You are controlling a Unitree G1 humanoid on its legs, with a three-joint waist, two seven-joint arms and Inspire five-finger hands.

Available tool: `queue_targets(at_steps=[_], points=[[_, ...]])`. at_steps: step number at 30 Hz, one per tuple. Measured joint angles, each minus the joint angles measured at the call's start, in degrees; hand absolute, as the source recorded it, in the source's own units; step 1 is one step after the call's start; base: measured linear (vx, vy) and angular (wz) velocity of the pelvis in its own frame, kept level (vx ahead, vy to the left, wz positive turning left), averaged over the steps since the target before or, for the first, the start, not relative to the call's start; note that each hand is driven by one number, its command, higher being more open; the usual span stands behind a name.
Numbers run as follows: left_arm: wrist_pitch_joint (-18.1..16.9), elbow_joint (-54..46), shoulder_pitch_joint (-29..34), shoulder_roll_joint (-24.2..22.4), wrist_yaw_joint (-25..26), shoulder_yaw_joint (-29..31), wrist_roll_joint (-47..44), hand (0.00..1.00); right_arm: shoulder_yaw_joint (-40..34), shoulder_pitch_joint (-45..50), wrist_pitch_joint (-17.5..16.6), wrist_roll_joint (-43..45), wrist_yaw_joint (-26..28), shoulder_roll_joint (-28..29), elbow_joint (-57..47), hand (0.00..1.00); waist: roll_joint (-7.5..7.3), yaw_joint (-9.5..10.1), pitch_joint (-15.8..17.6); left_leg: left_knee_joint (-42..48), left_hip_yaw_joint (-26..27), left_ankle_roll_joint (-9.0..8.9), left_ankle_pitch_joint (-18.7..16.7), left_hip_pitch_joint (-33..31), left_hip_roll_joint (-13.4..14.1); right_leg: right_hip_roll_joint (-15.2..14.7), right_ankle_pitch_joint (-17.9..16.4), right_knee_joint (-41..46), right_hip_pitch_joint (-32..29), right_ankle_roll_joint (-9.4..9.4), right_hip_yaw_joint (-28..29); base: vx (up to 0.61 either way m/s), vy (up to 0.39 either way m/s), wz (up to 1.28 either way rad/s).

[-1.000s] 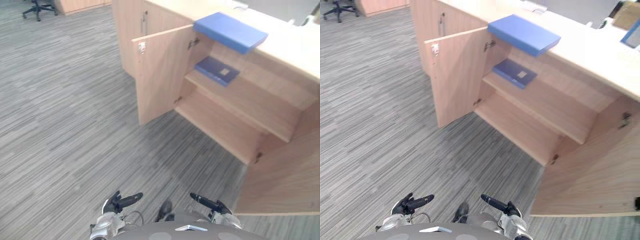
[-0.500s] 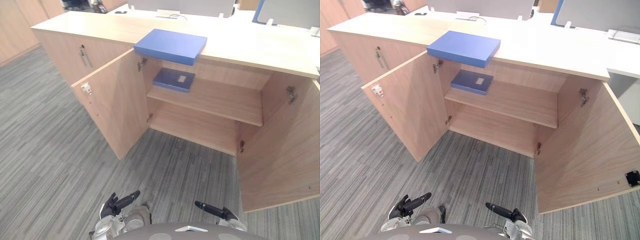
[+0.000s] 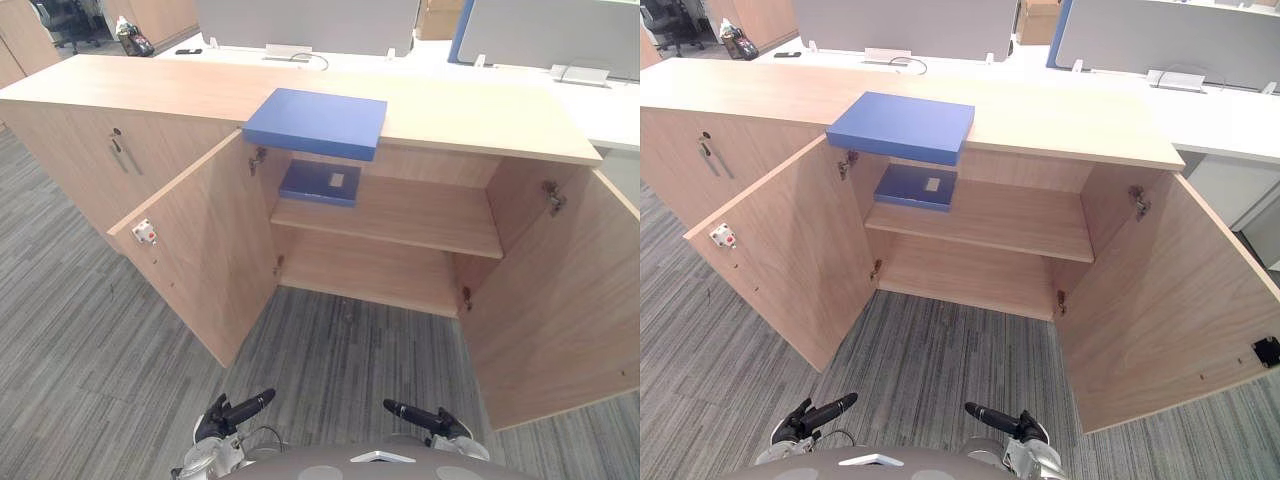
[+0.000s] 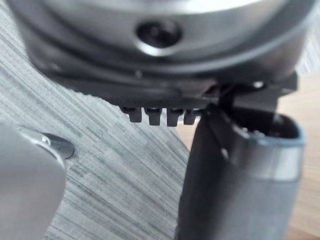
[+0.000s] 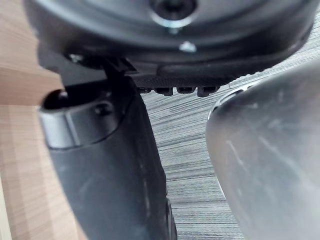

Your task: Walk over to the cabinet, pick up the folder, carry it to the office cabinet, place the folder inside the office cabinet, then close the office cabinet door

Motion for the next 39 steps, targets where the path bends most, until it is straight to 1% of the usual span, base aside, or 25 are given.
queue_targets(at_steps=[1, 2, 4, 5, 6, 7, 8, 9, 10, 12, 14, 16, 17, 19, 22, 23, 24, 25, 26, 27, 28, 32, 36, 37, 39], points=[[0.0, 0.3, 0.4, 0.2, 0.0, -0.1, 0.0, 1.00, -0.1, -0.2, 0.0, 0.0, 0.0, -0.1, -0.1, 1.00, 0.42, -0.49, 0.2, 0.0, -1.0, -0.19, -0.3, 0.4, 1.0, 0.9, -2.7, -2.3, -1.0, 0.41, -1.6, 0.17, -0.060, 0.35], [0.0, 0.9, 0.5, 0.1, 0.1, 0.0, 0.0, 1.00, -0.2, -0.4, 0.0, 0.0, 0.0, -0.2, -0.4, 1.00, 1.01, -0.88, 0.5, -0.1, -1.5, -0.50, -0.5, 0.9, 2.3, 2.1, -3.3, -5.7, -1.6, 0.38, -2.1, 0.22, -0.091, 0.42], [0.2, 1.4, 1.0, -0.1, 0.3, -0.1, 0.1, 1.00, 0.3, -0.5, 0.0, 0.0, 0.0, -0.6, -1.2, 1.00, 2.13, -0.88, 0.9, -0.2, -2.3, -2.30, -1.1, 1.9, 5.0, 5.3, -2.2, -15.5, -3.2, 1.98, -0.5, 0.21, -0.116, 0.34], [0.2, 1.5, 1.2, 0.0, 0.4, 0.0, 0.2, 1.00, 0.7, -0.5, -0.1, 0.0, 0.0, -0.6, -1.3, 1.00, 2.03, -0.85, 1.0, -0.3, -3.0, -3.52, -1.9, 2.7, 6.1, 6.5, 0.0, -22.4, -4.1, 3.53, 1.6, 0.25, -0.202, 0.30], [0.2, 1.6, 1.2, 0.0, 0.4, 0.3, 0.1, 1.00, 1.0, -0.6, 0.0, 0.0, -0.1, -0.6, -1.3, 1.00, 1.64, -0.82, 1.1, -0.4, -3.5, -4.62, -2.6, 3.4, 6.5, 6.7, 2.9, -27.6, -4.3, 3.50, 3.0, 0.27, -0.238, 0.37], [0.2, 1.6, 1.3, 0.3, 0.4, 0.8, 0.2, 1.00, 1.4, -0.5, 0.0, 0.0, -0.1, -0.3, -1.2, 1.00, 0.75, -0.90, 1.0, -0.2, -4.2, -6.08, -3.9, 4.4, 6.6, 6.6, 7.8, -32.8, -4.4, 3.42, 4.7, 0.26, -0.237, 0.30], [0.2, 1.6, 1.3, 0.4, 0.6, 1.1, 0.2, 1.00, 1.5, -0.5, 0.1, 0.0, -0.1, -0.3, -1.2, 1.00, 0.55, -1.04, 0.9, 0.0, -4.8, -6.80, -4.7, 5.0, 6.8, 6.5, 12.0, -32.5, -4.0, 3.47, 5.0, 0.38, -0.374, 0.36], [0.2, 1.6, 0.9, -0.3, 0.7, 1.3, 0.2, 1.00, 1.6, -0.6, 0.1, -0.1, 0.0, -1.1, -1.1, 1.00, 1.51, -1.08, 0.5, -0.3, -5.8, -8.07, -5.7, 5.8, 8.9, 8.6, 12.4, -30.8, -3.9, 1.98, 4.3, 0.46, -0.430, 0.38], [0.0, 1.5, 0.8, -1.4, 0.4, 1.3, 0.2, 1.00, 1.7, -0.6, -0.1, -0.2, -0.1, -1.9, -1.1, 1.00, 3.65, -1.00, -0.3, -0.5, -6.8, -8.41, -5.8, 5.7, 11.3, 10.5, 9.9, -29.7, -4.2, 0.66, 2.8, 0.45, -0.415, 0.38], [0.0, 1.5, 0.3, -2.8, 0.4, 1.4, 0.2, 1.00, 1.6, -0.8, 0.1, -0.1, -0.1, -2.3, -1.0, 1.00, 5.21, -1.07, -0.6, 0.7, -8.5, -8.85, -5.4, 4.9, 14.1, 12.8, 7.6, -29.5, -3.5, -0.86, 0.7, 0.33, -0.298, 0.37], [0.0, 1.5, -0.2, -3.0, 0.3, 1.4, 0.2, 1.00, 1.6, -0.8, 0.1, -0.1, -0.4, -2.0, -0.6, 1.00, 4.89, -1.31, -0.5, 7.2, -11.3, -8.96, -5.2, 2.4, 16.2, 15.0, 6.6, -31.4, -0.6, -2.60, -1.5, 0.31, -0.297, 0.44], [0.1, 0.4, -1.0, -3.0, 0.3, 1.4, 0.0, 1.00, 1.6, -1.1, 0.1, 0.0, -1.1, -1.4, 0.9, 1.00, 3.63, -0.93, 0.2, 23.6, -12.7, -8.76, -4.1, -3.9, 18.6, 17.7, 6.1, -35.8, 5.3, -3.89, -4.0, 0.27, -0.288, 0.45], [0.1, -0.2, -1.0, -3.0, 0.3, 1.5, -0.1, 1.00, 1.7, -1.1, 0.1, 0.0, -1.3, -1.4, 1.2, 1.00, 3.25, -0.66, 0.5, 27.7, -12.2, -8.81, -4.1, -5.4, 19.5, 18.5, 6.2, -36.7, 6.9, -4.18, -4.3, 0.32, -0.285, 0.24], [0.0, -1.5, -1.0, -2.2, 0.4, 1.3, -0.1, 1.00, 1.8, -0.9, 0.1, 0.0, -1.8, -1.5, 1.7, 1.00, 2.32, -0.06, 0.5, 35.3, -5.4, -9.41, -5.6, -9.0, 20.7, 19.5, 6.2, -40.0, 11.8, -5.00, -4.0, 0.31, -0.196, 0.04], [0.0, -2.1, -1.4, -2.2, 0.3, 0.5, -0.4, 1.00, 1.8, -1.4, 0.1, 0.0, -2.6, -1.6, 2.5, 1.00, 1.96, 0.41, 0.8, 32.4, -0.7, -9.52, -8.7, -12.2, 19.1, 18.6, 6.2, -40.7, 12.9, -5.02, -2.8, 0.19, 0.025, -0.15], [0.0, -2.9, -1.7, -2.1, 0.3, -0.4, -0.6, 1.00, 2.3, -2.4, 0.4, 0.1, -2.7, -1.5, 2.7, 1.00, 2.02, 0.90, 1.4, 28.9, 0.1, -9.81, -8.9, -13.3, 17.3, 17.3, 6.2, -40.5, 13.3, -4.92, -2.1, 0.14, 0.148, -0.29], [0.0, -3.5, -1.8, -2.0, 0.0, -1.5, -1.4, 1.00, 4.0, -2.9, 0.6, 0.2, -2.7, -1.6, 2.9, 1.00, 1.77, 0.92, 2.2, 22.9, 0.3, -9.69, -7.2, -13.7, 15.3, 16.0, 6.2, -40.5, 14.0, -3.75, -1.8, 0.12, 0.165, -0.25], [0.0, -3.6, -1.8, -2.0, -0.2, -2.2, -2.3, 1.00, 4.4, -2.9, 0.5, 0.2, -2.6, -1.9, 2.9, 1.00, 2.18, 0.89, 2.0, 19.4, 0.2, -9.69, -4.7, -14.0, 14.7, 15.7, 6.1, -40.5, 14.2, -3.16, -1.7, 0.11, 0.195, -0.14], [0.1, -3.4, -1.4, -1.9, -1.0, -4.0, -2.9, 1.00, 4.8, -2.7, 0.7, 0.8, -2.8, -1.4, 2.9, 1.00, 2.32, 0.95, 1.6, 17.2, 0.1, -8.65, -2.2, -13.7, 12.6, 14.9, 5.8, -40.9, 14.7, -1.34, -0.5, 0.12, 0.212, 0.01], [0.1, -3.6, -1.3, -1.5, -1.4, -4.8, -3.2, 1.00, 4.9, -2.7, 0.6, 0.7, -2.6, -1.2, 2.9, 1.00, 2.05, 0.92, 1.4, 16.1, 0.0, -8.38, -2.1, -13.0, 11.6, 14.1, 6.0, -40.9, 14.7, -1.08, -0.5, 0.13, 0.227, 0.11], [0.1, -3.6, -1.4, -0.9, -1.7, -6.1, -4.0, 1.00, 4.9, -2.2, 0.6, 0.7, -2.6, -0.8, 2.8, 1.00, 1.04, 0.85, 0.9, 14.6, 0.2, -7.51, -1.5, -12.2, 10.7, 12.8, 6.3, -40.9, 14.8, -0.61, -0.6, 0.09, 0.193, 0.18], [0.3, -4.0, -1.0, 0.1, -3.7, -9.6, -9.1, 1.00, 3.7, -1.5, 0.6, 0.7, -2.3, -0.4, 2.4, 1.00, 0.71, 0.65, 0.4, 6.9, 0.6, -5.35, 2.0, -8.1, 6.3, 9.1, 7.3, -40.5, 15.1, 1.15, -0.5, 0.03, 0.190, 0.17], [0.5, -5.9, -0.4, 0.8, -4.8, -14.1, -12.2, 1.00, 2.7, -1.0, 0.5, 0.0, -2.0, -0.3, 2.0, 1.00, 1.03, 0.48, 0.1, -5.9, 0.5, -4.33, 9.1, -3.0, 3.3, 7.1, 8.0, -40.6, 14.7, 2.25, -0.5, -0.05, 0.036, 0.10], [0.9, -6.4, 0.1, 1.0, -5.6, -16.1, -12.2, 1.00, 2.7, -1.0, 0.6, -0.2, -1.8, -0.3, 1.9, 1.00, 1.45, 0.28, -0.3, -12.8, 0.3, -4.07, 12.8, -0.1, 2.8, 6.7, 7.9, -40.8, 14.6, 2.40, -0.6, -0.07, 0.023, 0.07], [1.7, -8.8, 0.6, 1.9, -5.9, -19.1, -12.1, 1.00, 2.7, -1.0, 0.8, -0.4, -1.8, -0.2, 1.3, 1.00, 1.37, -0.16, 0.0, -14.2, -0.4, -3.96, 13.6, 0.2, 2.1, 6.3, 7.0, -41.1, 14.6, 3.59, -0.7, -0.13, 0.007, 0.12]])
